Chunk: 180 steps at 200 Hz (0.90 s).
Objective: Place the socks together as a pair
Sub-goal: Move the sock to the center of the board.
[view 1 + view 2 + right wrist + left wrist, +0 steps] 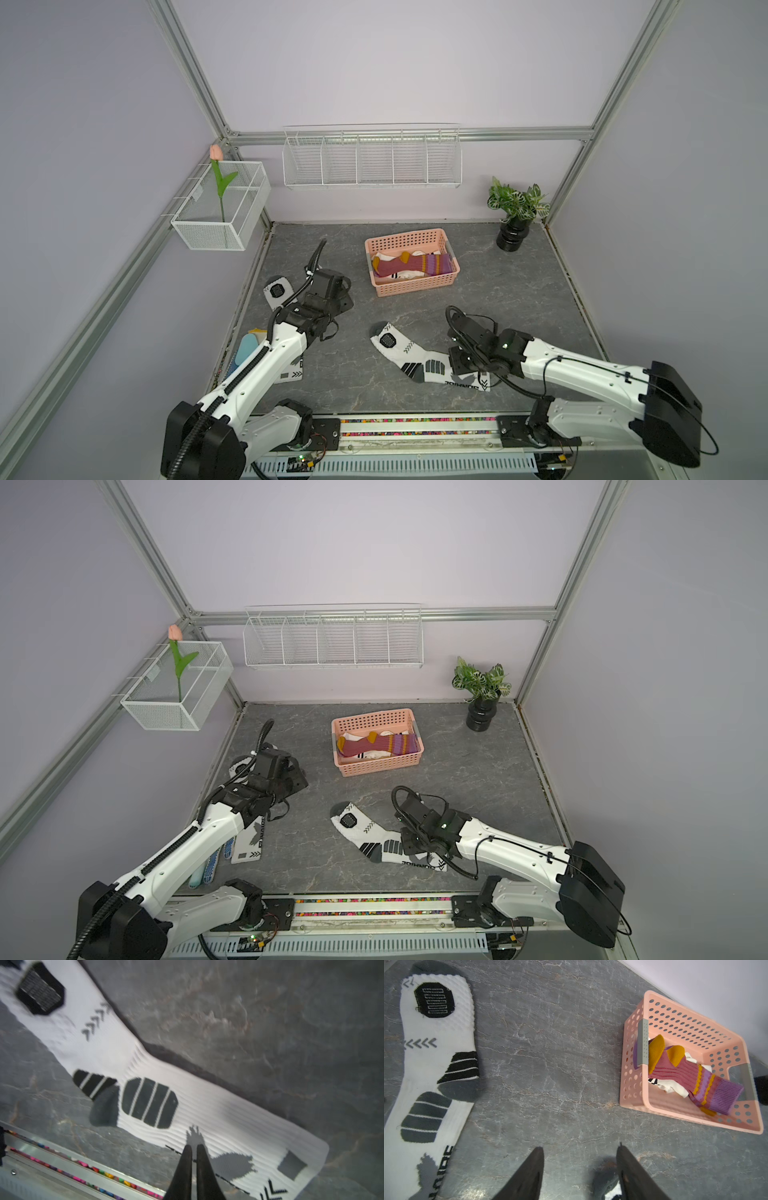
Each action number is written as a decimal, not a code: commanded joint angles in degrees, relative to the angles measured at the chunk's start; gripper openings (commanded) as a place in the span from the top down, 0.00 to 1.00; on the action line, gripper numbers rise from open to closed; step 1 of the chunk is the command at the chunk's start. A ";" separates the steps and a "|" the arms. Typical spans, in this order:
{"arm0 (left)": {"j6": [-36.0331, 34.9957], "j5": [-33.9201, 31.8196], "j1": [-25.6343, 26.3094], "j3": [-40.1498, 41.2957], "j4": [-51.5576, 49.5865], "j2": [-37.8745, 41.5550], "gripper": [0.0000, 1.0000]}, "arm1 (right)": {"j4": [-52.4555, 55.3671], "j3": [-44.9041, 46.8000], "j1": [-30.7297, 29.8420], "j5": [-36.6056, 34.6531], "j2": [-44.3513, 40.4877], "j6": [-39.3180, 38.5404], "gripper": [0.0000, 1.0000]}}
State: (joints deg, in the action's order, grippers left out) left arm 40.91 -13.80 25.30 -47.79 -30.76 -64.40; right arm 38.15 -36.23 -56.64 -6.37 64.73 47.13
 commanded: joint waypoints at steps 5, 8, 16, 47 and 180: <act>1.05 -1.85 -0.63 -1.21 -1.52 -0.09 0.41 | 6.67 5.20 -0.84 -1.22 -5.66 10.15 0.93; 1.10 -1.89 -0.73 -1.20 -1.45 -0.04 0.40 | 6.61 5.75 -0.79 -1.84 -6.15 10.51 0.93; 1.35 -2.16 -0.78 -1.08 -1.38 0.14 0.40 | 6.16 6.86 -0.47 -3.31 -6.99 10.94 0.93; 1.46 -2.40 -1.85 -0.65 -1.65 0.46 0.38 | 2.43 6.17 3.24 -5.17 -2.16 8.13 0.93; 1.11 8.04 -25.30 2.14 -6.61 -6.65 0.22 | -10.90 -1.48 17.25 -9.04 17.25 -4.52 0.93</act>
State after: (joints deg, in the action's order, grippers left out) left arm 42.59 -6.83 1.80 -44.40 -33.28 -67.46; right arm 29.65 -37.19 -40.66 -14.76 78.91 46.09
